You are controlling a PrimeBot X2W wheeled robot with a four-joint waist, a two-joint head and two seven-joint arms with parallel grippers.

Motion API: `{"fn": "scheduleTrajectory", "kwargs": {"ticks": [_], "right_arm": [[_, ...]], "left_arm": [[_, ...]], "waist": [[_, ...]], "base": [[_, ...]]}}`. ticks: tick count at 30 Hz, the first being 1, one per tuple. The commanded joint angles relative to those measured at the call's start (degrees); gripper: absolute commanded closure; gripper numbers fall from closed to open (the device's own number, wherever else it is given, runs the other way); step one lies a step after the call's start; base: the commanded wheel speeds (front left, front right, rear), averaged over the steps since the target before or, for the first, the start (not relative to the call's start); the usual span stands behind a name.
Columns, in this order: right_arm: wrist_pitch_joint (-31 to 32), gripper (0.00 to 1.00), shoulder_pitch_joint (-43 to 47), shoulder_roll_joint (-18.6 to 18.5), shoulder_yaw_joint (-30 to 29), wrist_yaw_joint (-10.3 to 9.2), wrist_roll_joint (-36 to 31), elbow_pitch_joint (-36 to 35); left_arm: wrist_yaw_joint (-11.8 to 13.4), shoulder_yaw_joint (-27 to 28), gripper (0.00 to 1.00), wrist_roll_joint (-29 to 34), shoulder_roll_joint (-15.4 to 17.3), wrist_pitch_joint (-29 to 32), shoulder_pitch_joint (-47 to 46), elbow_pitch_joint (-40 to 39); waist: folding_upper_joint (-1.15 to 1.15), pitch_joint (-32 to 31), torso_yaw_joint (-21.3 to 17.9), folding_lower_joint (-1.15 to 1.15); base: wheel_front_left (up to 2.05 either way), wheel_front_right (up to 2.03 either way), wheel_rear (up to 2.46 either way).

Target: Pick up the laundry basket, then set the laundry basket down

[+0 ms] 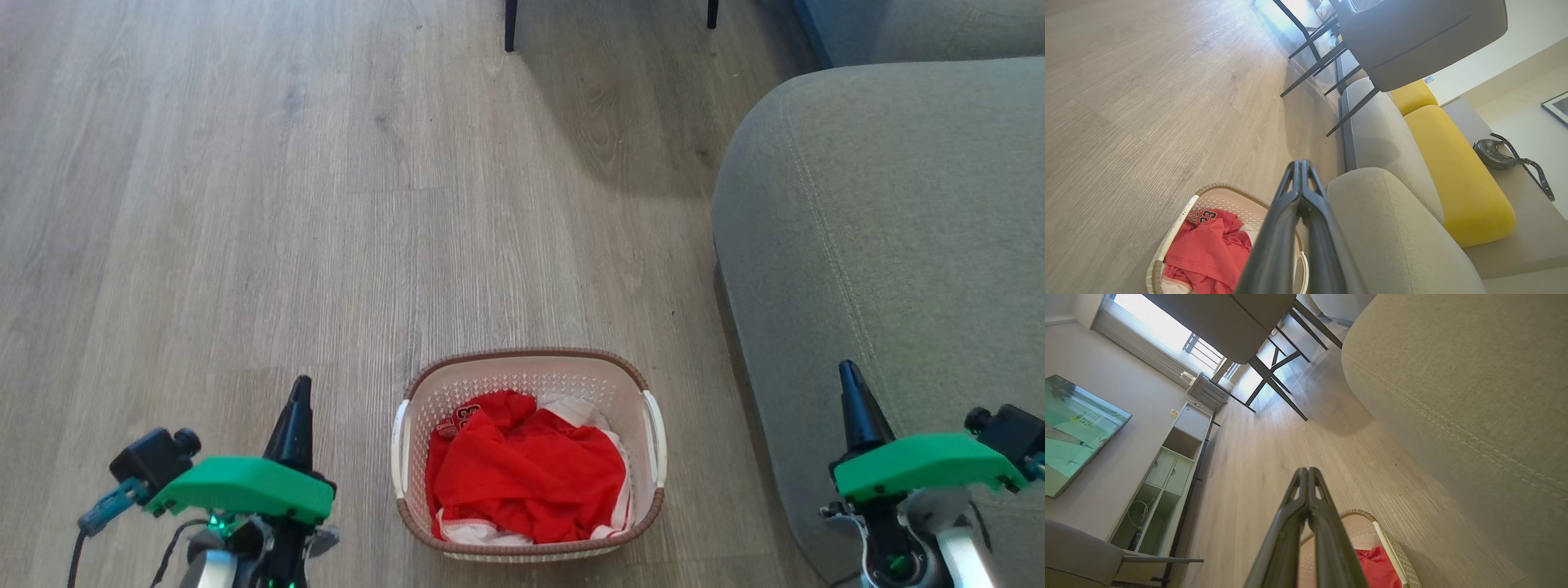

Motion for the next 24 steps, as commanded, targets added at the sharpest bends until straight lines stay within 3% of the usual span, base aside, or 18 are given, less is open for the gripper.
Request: {"fn": "scheduleTrajectory", "kwargs": {"ticks": [1, 24], "right_arm": [[0.41, 1.00, -2.60, -1.05, 0.08, 0.21, 2.04, -1.56], [4.01, 1.00, -3.09, -1.07, -1.67, 0.28, 16.17, -0.22]], "left_arm": [[-0.71, 1.78, 1.00, -1.93, 0.96, 0.42, -3.38, -1.59], [-2.41, 5.63, 1.00, -15.79, 1.01, 4.03, -3.85, -0.71]], "waist": [[0.00, -0.04, -0.02, 0.00], [0.00, -0.59, -0.22, 0.00]], "base": [[0.00, 0.00, 0.00], [0.00, 0.00, 0.00]]}}
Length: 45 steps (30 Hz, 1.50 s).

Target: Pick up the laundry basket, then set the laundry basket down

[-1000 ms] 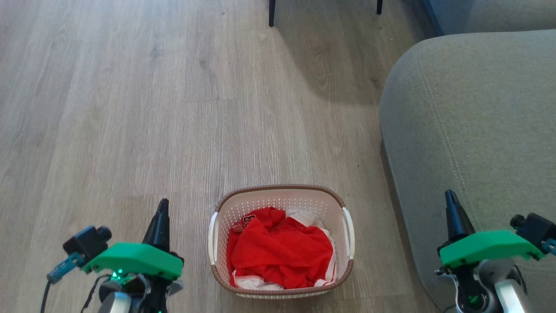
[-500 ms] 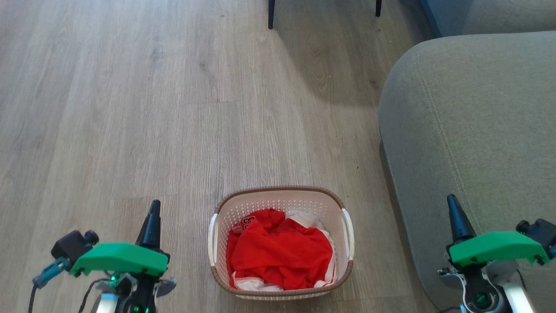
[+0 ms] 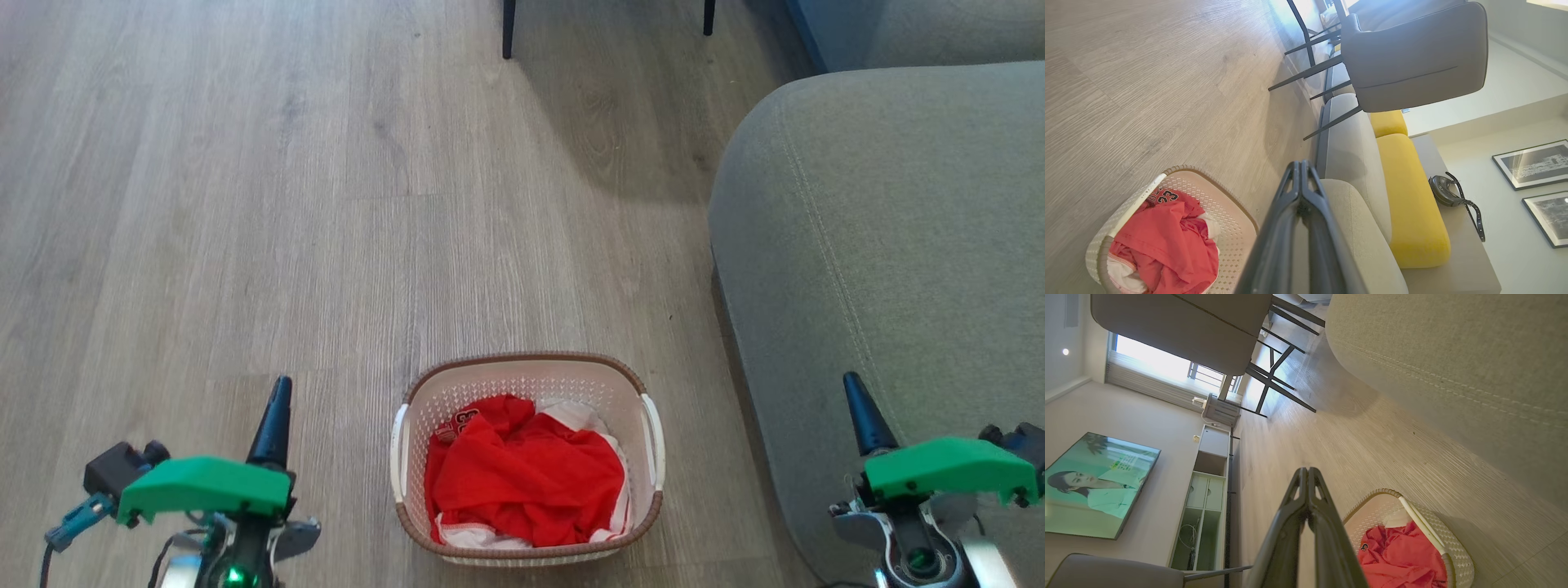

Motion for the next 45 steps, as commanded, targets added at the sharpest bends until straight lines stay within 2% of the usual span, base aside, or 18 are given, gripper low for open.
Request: {"fn": "scheduleTrajectory", "kwargs": {"ticks": [1, 37, 45], "right_arm": [[0.39, 1.00, -3.06, -1.04, 0.47, 0.29, 1.52, -1.51], [6.72, 1.00, -3.91, -0.83, -2.82, 0.41, 25.01, 0.77], [6.95, 1.00, -3.93, -0.71, -3.03, 0.41, 25.26, 0.82]], "left_arm": [[-0.50, 2.03, 1.00, -1.43, 0.99, 0.51, -3.57, -1.51], [-3.37, 8.90, 1.00, -24.43, 0.81, 6.90, -4.42, 0.01], [-3.42, 9.18, 1.00, -24.65, 0.68, 7.14, -4.44, 0.04]], "waist": [[0.00, -0.03, -0.01, 0.00], [0.00, -0.95, -0.36, 0.00], [0.00, -0.96, -0.37, 0.00]], "base": [[0.00, 0.00, 0.00], [0.00, 0.00, 0.00], [0.00, 0.00, 0.00]]}}
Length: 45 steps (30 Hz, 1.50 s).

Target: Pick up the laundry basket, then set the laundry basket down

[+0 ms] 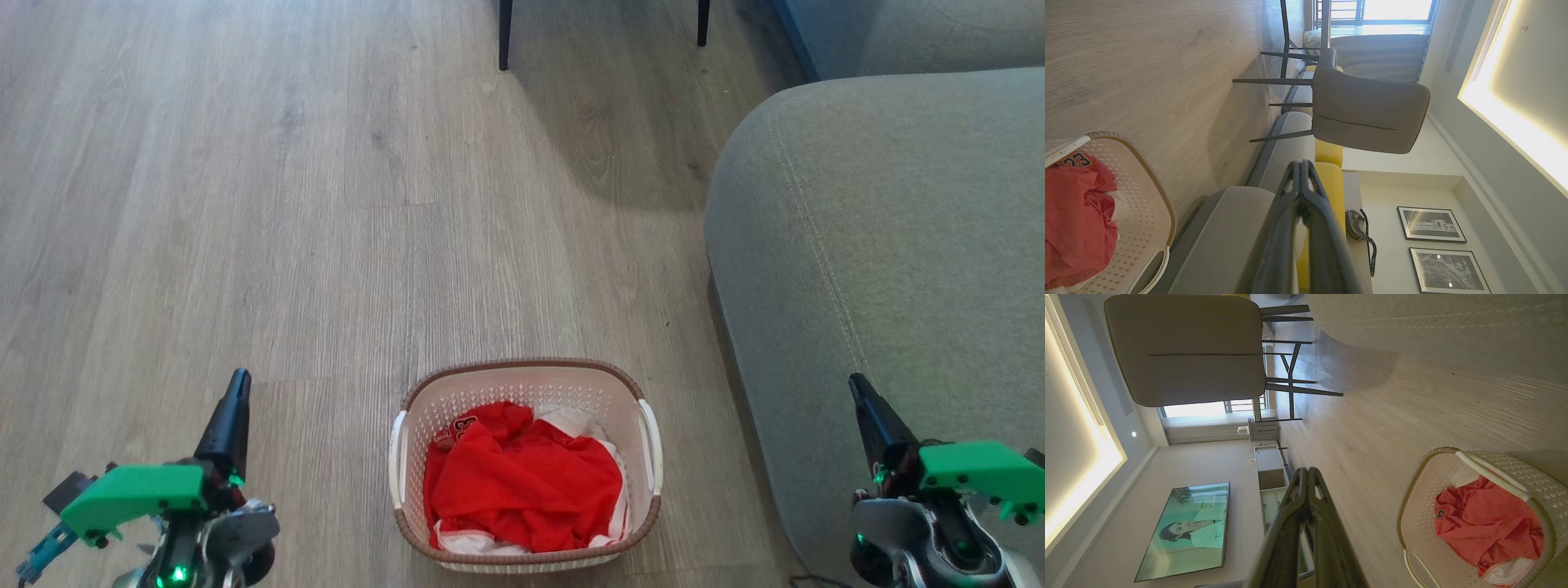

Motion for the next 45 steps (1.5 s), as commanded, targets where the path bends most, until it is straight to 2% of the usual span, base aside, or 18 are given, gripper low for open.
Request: {"fn": "scheduleTrajectory", "kwargs": {"ticks": [1, 45], "right_arm": [[0.44, 1.00, -2.65, -0.71, 0.85, 0.41, 0.22, -1.85], [1.09, 1.00, -2.71, -0.14, 0.06, 0.41, -0.45, -1.79]], "left_arm": [[-0.40, 2.04, 1.00, -0.04, 0.72, 0.28, -3.45, -1.72], [-0.40, 2.92, 1.00, 0.70, 0.09, 0.99, -3.52, -1.67]], "waist": [[0.00, 0.00, 0.00, 0.00], [0.00, 0.00, 0.00, 0.00]], "base": [[0.00, 0.00, 0.00], [0.00, 0.00, 0.00]]}}
